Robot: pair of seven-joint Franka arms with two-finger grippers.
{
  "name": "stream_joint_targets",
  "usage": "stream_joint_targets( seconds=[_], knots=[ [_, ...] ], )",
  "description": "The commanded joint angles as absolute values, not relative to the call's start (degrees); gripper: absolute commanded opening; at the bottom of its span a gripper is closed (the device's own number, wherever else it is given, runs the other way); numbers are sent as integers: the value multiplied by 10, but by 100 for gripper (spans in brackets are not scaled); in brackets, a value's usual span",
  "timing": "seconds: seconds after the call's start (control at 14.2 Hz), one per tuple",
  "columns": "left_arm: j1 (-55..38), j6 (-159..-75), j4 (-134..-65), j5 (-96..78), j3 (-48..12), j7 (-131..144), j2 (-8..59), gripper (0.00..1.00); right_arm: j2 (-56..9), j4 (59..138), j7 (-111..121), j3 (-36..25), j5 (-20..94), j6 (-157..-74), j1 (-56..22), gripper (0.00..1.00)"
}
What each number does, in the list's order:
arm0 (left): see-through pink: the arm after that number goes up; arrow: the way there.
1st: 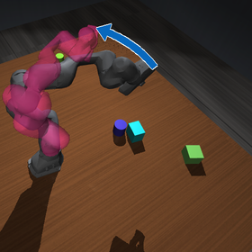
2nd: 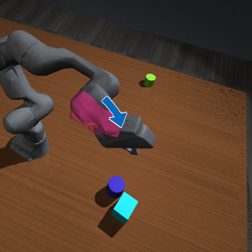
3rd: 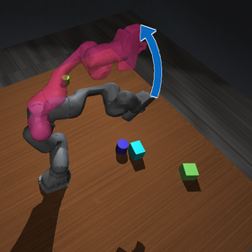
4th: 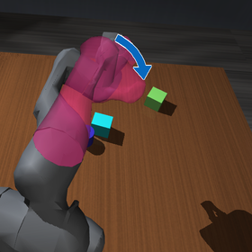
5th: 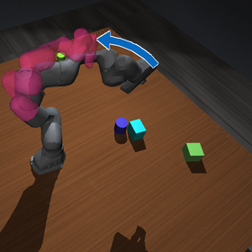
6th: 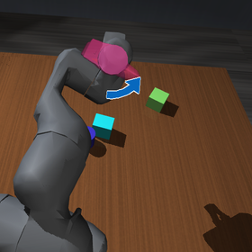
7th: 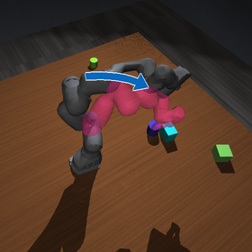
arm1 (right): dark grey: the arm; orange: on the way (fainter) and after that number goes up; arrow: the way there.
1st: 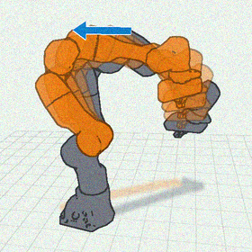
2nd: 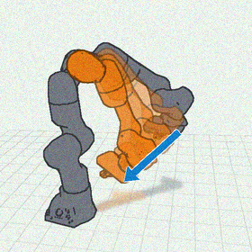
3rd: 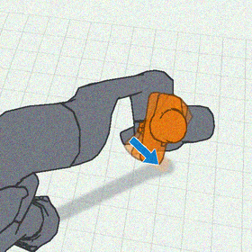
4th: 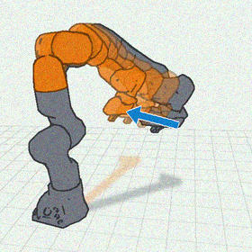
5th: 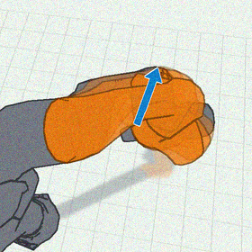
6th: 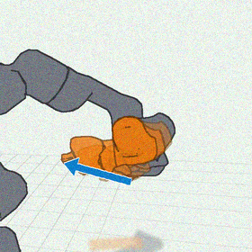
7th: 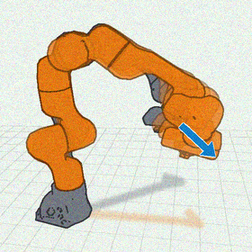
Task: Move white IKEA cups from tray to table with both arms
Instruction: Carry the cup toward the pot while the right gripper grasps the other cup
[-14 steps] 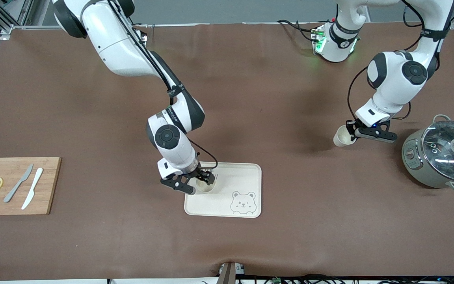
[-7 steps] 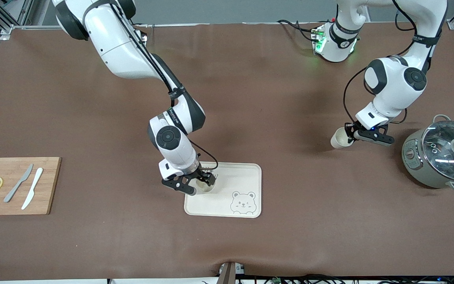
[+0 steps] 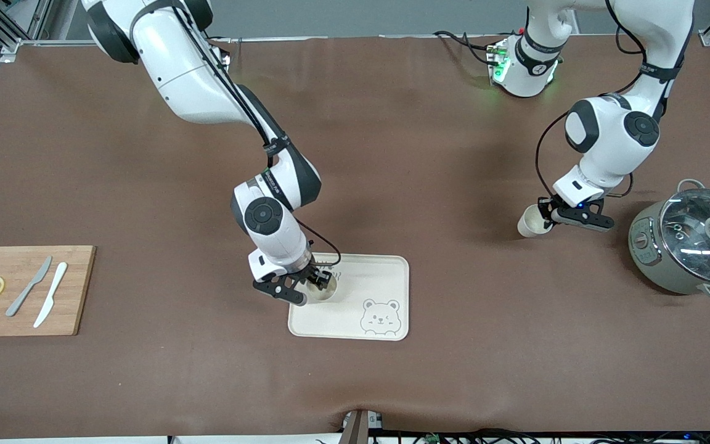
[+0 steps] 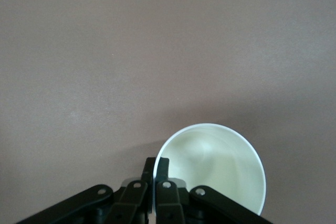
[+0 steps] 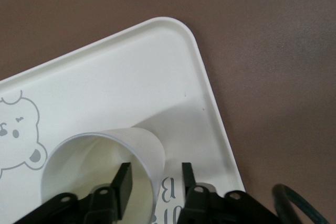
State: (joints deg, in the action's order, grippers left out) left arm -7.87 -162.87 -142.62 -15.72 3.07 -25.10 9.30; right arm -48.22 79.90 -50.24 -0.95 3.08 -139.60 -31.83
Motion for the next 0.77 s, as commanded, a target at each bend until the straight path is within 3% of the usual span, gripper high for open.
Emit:
stream_joint_targets(
  seconds=[0.0,0.28,0.7],
  knots=[
    [-76,-1641,-1420,-171,25,-272,102,0,-491,782,-505,-12,30,-1396,-317,19],
    [-76,-1650,-1414,-171,25,-272,118,0,-491,781,-502,-12,28,-1395,-316,0],
    [-75,-1658,-1412,-171,20,-272,125,0,-489,781,-505,-12,28,-1393,-316,0]
  ],
)
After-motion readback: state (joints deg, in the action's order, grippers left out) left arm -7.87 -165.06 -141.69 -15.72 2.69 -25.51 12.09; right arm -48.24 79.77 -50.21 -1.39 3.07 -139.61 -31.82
